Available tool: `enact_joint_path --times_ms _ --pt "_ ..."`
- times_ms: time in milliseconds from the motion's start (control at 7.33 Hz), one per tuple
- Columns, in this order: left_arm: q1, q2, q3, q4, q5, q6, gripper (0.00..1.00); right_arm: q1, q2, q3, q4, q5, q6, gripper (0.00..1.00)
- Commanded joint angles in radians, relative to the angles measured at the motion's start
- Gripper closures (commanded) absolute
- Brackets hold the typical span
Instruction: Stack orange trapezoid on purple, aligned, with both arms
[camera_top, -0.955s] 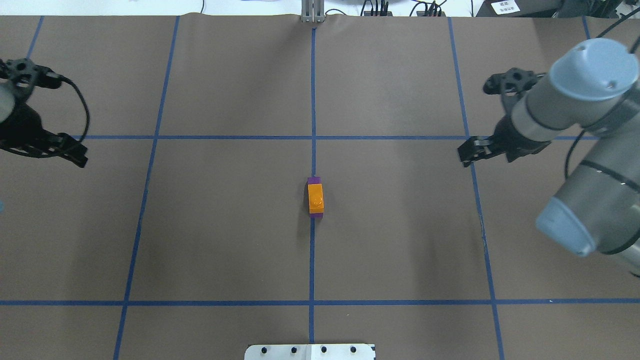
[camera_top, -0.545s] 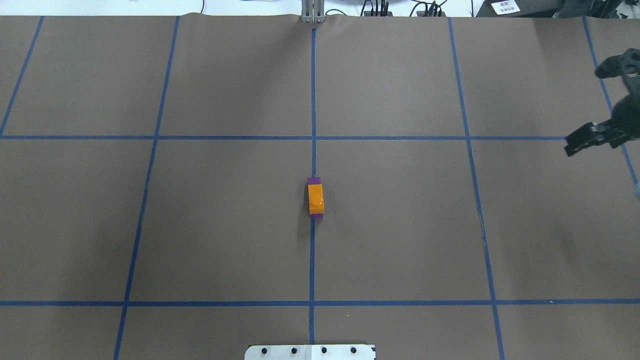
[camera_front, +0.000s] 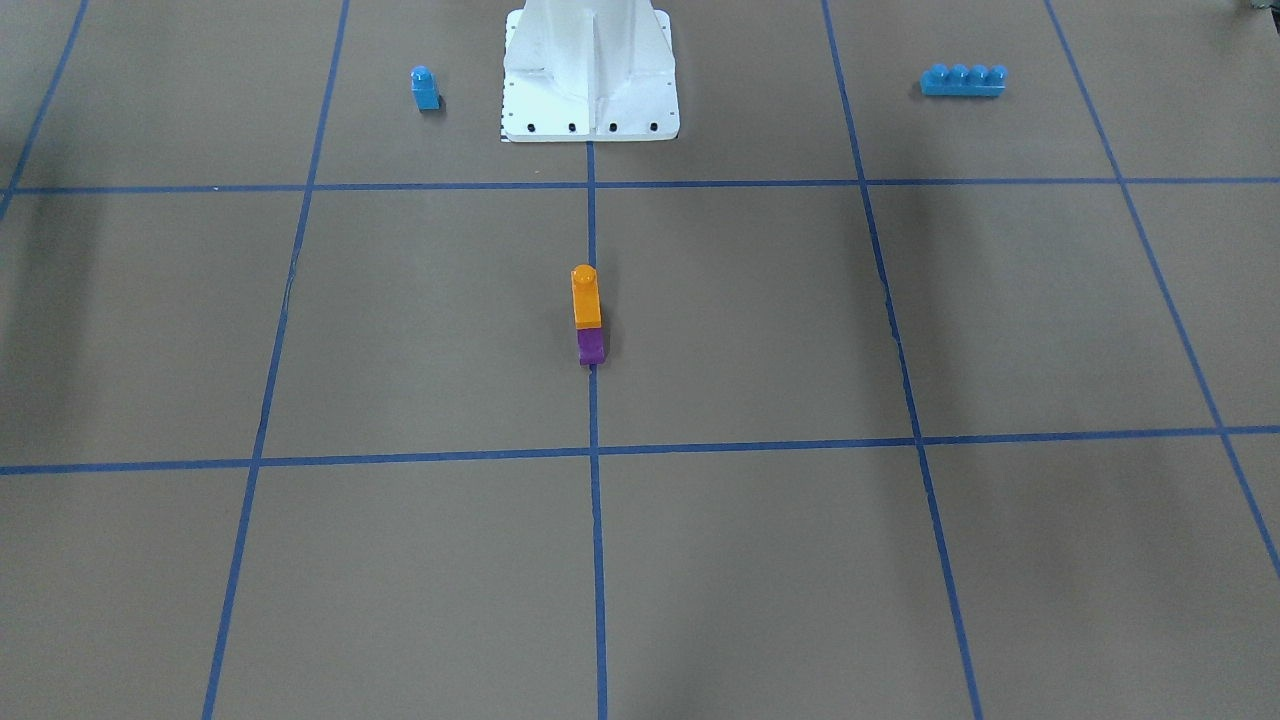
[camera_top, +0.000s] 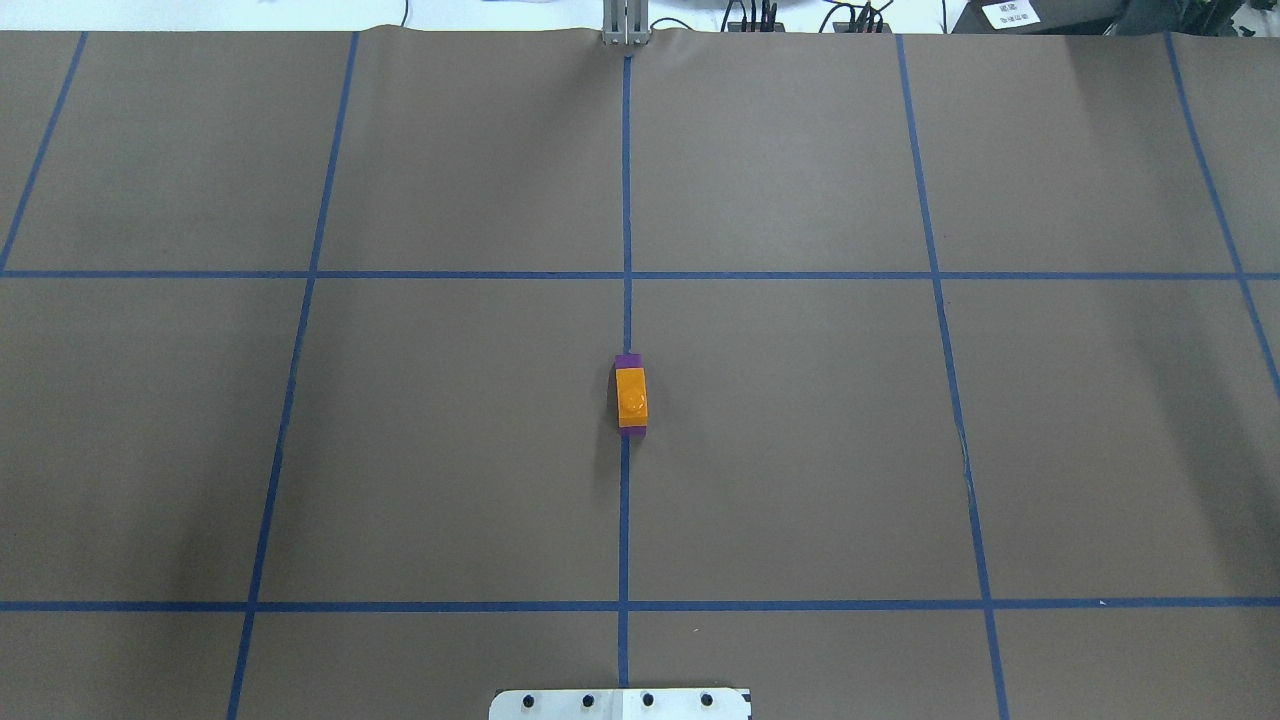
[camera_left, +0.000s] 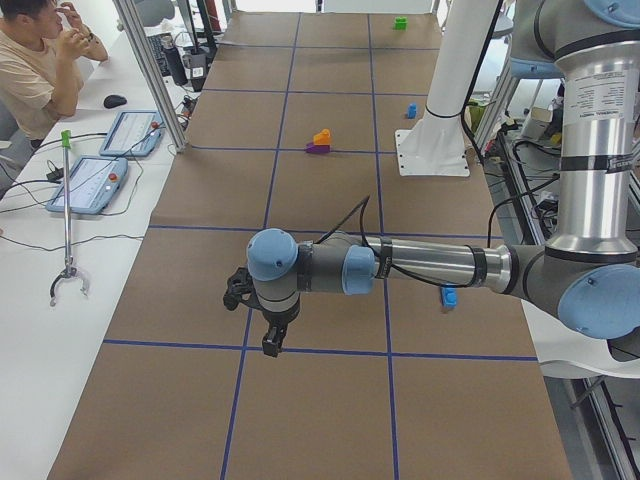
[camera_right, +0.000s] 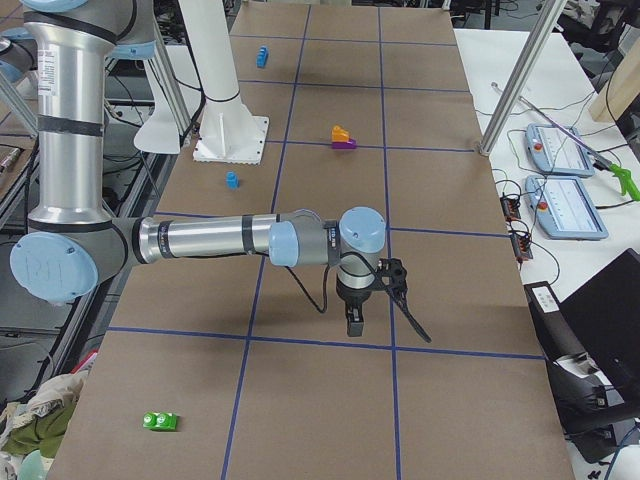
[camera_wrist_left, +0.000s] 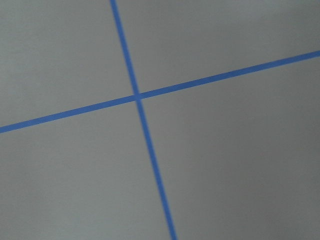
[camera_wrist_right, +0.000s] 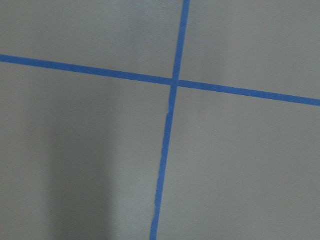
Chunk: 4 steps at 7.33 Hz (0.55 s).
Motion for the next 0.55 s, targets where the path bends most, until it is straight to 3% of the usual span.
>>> enact_joint_path --times_ms 0,409 --pt "-0.003 -0.007 0.005 0.004 0.001 -0.042 0.00 0.025 -0.007 -0.016 0.001 0.003 -0.042 0.00" --pt "0.002 -0.010 0.009 -0.001 0.005 -0.187 0.00 0.024 -0.003 0.001 0.000 0.050 -0.048 0.00"
